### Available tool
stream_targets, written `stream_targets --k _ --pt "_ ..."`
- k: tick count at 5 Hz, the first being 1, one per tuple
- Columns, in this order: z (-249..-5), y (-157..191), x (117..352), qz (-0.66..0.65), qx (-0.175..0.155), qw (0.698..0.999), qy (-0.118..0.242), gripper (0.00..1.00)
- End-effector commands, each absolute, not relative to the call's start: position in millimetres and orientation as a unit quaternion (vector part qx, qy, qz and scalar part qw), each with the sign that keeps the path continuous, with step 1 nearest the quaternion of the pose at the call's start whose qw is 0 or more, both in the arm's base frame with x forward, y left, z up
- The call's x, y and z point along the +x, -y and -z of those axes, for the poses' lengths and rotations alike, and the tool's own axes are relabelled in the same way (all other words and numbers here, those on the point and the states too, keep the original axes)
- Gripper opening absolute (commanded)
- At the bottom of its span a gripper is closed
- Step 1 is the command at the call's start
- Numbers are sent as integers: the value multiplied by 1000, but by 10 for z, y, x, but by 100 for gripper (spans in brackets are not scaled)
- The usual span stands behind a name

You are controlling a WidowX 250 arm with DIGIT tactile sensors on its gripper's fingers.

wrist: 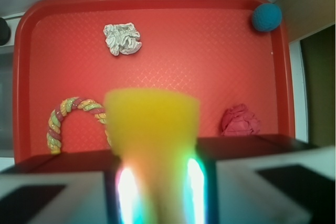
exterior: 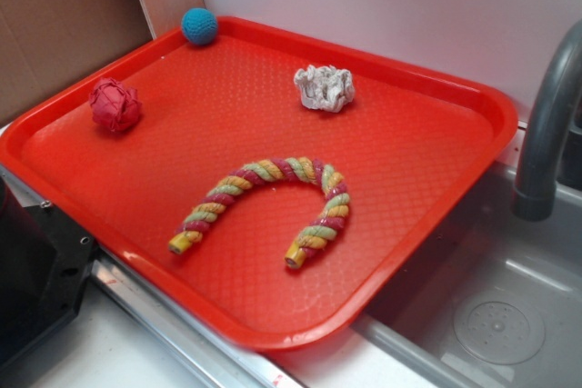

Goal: Grab the green sponge.

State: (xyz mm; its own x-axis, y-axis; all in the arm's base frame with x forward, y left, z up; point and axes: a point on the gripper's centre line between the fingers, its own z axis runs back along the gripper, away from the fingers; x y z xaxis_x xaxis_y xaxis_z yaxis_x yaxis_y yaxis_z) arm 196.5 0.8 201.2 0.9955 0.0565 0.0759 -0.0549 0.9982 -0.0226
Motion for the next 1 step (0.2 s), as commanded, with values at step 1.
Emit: stream_targets --k 1 --pt "-2006 -146 2046 -29 -5 999 40 0"
